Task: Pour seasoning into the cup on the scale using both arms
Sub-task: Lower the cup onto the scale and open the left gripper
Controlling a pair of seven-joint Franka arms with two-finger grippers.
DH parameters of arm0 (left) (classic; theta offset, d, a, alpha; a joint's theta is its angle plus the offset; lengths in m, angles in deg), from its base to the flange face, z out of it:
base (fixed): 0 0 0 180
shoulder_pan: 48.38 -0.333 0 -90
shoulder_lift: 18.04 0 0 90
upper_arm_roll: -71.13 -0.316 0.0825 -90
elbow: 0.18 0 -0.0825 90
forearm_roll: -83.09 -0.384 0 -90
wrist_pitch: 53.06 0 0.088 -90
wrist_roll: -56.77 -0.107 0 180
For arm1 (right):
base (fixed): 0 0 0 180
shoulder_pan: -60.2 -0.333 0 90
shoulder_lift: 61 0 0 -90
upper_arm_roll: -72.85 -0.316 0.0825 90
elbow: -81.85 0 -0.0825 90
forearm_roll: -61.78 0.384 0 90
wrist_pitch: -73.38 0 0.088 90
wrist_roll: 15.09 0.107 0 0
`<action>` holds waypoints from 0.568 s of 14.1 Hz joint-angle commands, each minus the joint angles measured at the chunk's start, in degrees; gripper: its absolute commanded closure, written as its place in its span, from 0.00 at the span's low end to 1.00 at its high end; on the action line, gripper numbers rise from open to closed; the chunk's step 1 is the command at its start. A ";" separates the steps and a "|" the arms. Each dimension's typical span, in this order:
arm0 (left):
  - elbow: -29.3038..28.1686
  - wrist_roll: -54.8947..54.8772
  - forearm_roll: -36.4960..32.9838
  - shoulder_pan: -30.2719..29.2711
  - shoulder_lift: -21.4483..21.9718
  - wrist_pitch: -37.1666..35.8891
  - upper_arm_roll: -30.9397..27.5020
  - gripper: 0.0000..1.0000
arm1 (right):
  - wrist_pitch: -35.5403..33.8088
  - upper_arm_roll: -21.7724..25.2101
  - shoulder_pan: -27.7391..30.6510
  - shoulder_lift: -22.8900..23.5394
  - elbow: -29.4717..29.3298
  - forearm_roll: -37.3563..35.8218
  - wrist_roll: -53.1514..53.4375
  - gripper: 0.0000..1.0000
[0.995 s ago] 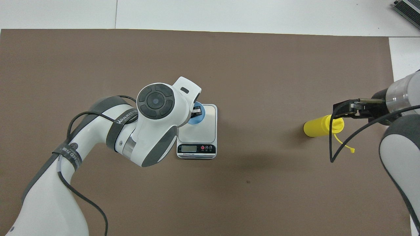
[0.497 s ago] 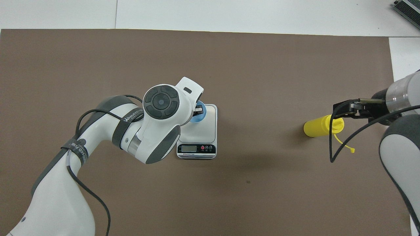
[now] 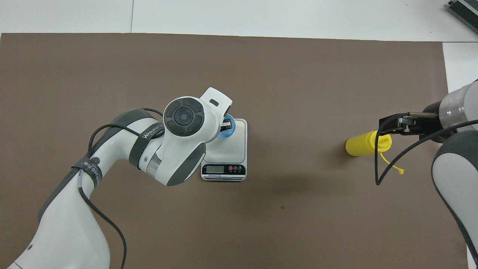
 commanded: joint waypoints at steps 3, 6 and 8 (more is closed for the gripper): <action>-0.94 1.08 -1.41 0.80 -0.30 1.80 -0.66 1.00 | -0.33 -0.38 0.83 -1.08 0.83 1.32 -1.16 0.00; -0.77 0.90 -1.93 0.88 -0.21 0.93 -0.66 0.00 | -0.33 -0.38 0.91 -1.08 0.83 1.32 -1.08 0.00; 0.28 0.64 -3.08 0.45 0.49 -1.52 -0.84 0.00 | -0.33 -0.29 0.83 -1.08 0.83 1.32 -1.08 0.00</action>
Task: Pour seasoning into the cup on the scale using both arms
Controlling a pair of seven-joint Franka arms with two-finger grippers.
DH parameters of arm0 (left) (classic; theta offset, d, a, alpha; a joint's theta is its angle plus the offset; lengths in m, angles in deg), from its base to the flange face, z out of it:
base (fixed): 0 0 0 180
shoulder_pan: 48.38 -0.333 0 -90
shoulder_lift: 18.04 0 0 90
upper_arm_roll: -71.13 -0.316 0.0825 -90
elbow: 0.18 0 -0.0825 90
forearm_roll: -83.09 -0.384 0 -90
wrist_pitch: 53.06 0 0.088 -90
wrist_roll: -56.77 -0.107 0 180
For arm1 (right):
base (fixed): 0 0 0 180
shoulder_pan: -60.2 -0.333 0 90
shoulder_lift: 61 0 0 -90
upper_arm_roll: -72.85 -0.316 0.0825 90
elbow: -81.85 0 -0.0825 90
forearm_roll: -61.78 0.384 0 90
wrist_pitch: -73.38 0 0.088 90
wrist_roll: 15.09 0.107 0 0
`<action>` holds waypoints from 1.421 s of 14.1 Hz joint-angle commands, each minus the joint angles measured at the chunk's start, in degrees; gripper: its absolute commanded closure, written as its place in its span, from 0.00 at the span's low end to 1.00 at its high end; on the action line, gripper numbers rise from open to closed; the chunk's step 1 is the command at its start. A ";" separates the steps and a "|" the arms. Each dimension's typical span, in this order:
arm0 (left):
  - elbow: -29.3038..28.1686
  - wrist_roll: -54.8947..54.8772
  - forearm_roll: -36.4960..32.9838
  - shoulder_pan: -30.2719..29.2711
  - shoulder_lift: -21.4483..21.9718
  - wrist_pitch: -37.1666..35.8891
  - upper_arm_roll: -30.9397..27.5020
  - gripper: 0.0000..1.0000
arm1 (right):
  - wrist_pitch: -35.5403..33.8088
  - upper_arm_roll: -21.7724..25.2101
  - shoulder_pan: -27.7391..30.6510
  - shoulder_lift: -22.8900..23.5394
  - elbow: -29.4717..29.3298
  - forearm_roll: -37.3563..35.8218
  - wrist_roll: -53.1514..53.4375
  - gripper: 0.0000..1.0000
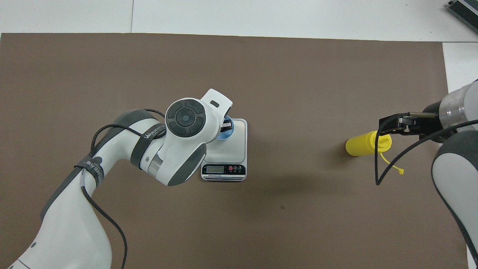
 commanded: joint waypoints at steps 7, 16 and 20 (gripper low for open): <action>3.95 -9.45 -1.27 -8.60 9.42 -16.17 -0.57 0.00 | -0.33 -0.38 0.83 -1.08 0.83 1.32 -1.08 0.00; 4.40 -35.10 4.53 -21.86 19.26 -27.70 -1.01 0.00 | -0.33 -0.29 0.83 -1.08 0.83 1.32 -1.08 0.00; 4.75 -41.10 4.62 -25.56 20.59 -30.43 -1.36 0.00 | -0.33 -0.38 0.83 -1.08 0.83 1.32 -1.08 0.00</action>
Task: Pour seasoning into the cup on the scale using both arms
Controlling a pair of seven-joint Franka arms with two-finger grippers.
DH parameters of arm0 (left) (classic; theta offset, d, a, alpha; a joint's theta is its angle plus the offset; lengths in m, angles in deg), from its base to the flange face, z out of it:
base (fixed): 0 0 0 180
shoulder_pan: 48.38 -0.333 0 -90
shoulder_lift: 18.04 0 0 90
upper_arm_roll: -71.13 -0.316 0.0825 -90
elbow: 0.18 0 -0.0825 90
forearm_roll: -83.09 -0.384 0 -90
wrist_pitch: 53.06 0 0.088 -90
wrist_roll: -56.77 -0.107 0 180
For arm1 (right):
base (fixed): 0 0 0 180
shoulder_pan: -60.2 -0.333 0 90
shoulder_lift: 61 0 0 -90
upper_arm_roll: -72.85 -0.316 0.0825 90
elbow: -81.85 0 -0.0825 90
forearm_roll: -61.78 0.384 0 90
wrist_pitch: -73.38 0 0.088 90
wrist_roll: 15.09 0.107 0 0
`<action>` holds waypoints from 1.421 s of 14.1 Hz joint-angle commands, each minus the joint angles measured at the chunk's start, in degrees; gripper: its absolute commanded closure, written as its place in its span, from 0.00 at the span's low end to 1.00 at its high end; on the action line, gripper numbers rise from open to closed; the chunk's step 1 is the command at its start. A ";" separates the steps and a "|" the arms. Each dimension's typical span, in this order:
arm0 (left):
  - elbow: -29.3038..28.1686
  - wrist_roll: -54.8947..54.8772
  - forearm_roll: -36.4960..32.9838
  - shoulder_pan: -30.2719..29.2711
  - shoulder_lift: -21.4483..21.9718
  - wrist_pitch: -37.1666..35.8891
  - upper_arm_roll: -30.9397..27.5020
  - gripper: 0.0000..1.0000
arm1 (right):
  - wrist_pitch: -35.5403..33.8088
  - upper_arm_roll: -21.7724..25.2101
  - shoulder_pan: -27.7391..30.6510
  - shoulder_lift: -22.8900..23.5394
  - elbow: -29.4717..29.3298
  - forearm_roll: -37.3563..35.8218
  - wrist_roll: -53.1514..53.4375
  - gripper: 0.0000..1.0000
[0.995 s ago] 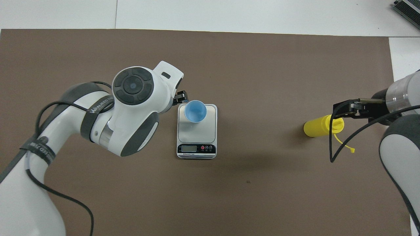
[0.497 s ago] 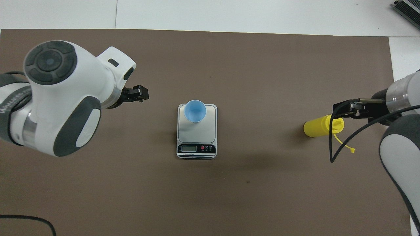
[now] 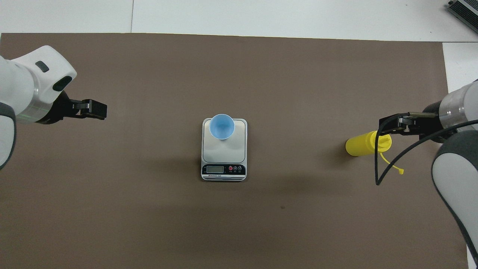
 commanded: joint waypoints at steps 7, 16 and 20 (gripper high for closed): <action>0.29 -7.26 4.38 -5.06 1.87 -4.46 0.79 0.00 | -0.33 -0.38 0.92 -1.08 0.83 1.32 -1.08 0.00; 6.71 -7.44 4.03 -5.67 1.96 -10.18 0.62 0.00 | -0.33 -0.38 0.91 -1.08 0.83 1.32 -1.08 0.00; 5.65 -7.00 4.03 -5.49 2.31 -10.08 0.62 0.00 | -0.33 -0.38 0.83 -1.08 0.83 1.32 -1.08 0.00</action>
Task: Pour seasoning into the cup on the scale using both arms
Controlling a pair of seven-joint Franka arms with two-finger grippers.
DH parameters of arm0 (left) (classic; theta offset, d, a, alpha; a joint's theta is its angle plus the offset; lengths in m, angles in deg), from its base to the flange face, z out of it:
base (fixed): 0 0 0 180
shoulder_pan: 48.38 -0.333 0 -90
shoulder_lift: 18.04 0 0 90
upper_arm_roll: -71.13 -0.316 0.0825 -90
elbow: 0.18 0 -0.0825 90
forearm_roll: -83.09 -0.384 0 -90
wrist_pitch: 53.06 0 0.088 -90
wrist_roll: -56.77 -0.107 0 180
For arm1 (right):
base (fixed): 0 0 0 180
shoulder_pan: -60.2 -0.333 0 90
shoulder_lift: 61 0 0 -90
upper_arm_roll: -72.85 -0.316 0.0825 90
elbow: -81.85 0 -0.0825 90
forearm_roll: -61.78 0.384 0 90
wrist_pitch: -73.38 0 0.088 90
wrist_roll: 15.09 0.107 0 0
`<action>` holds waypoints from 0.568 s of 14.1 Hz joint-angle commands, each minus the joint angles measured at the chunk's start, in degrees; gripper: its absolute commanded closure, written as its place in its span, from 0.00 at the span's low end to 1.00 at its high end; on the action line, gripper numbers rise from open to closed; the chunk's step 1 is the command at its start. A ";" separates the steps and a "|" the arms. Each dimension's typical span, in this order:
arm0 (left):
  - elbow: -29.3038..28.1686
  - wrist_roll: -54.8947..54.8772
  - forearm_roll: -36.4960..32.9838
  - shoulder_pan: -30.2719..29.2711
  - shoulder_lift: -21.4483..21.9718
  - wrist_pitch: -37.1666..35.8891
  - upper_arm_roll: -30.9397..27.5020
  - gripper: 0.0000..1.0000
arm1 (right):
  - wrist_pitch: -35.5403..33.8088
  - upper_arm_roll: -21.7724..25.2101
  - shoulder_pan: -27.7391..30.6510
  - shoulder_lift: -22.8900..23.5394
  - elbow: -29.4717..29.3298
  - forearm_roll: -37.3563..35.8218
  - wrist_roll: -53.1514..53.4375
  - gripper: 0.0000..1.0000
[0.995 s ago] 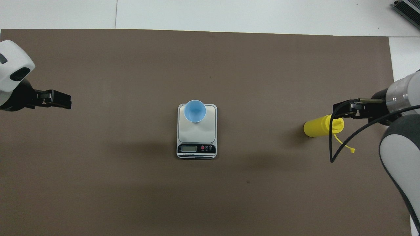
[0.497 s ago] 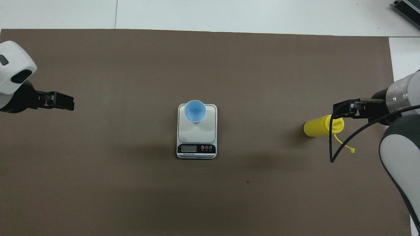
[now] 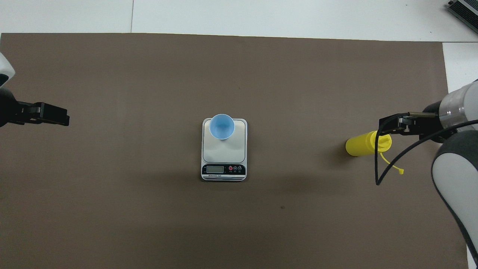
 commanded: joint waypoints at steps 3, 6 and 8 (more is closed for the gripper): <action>-0.54 -0.31 0.38 0.09 0.50 -1.23 0.25 0.00 | -0.33 -0.29 0.83 -1.08 0.83 1.32 -1.08 0.00; -0.54 -0.13 0.38 -0.35 0.41 -0.80 0.25 0.00 | -0.33 -0.38 0.83 -1.08 0.83 1.32 -1.16 0.00; -0.54 -0.13 0.38 -0.09 0.41 -0.71 0.25 0.00 | -0.33 -0.38 0.83 -1.08 0.83 1.32 -1.08 0.00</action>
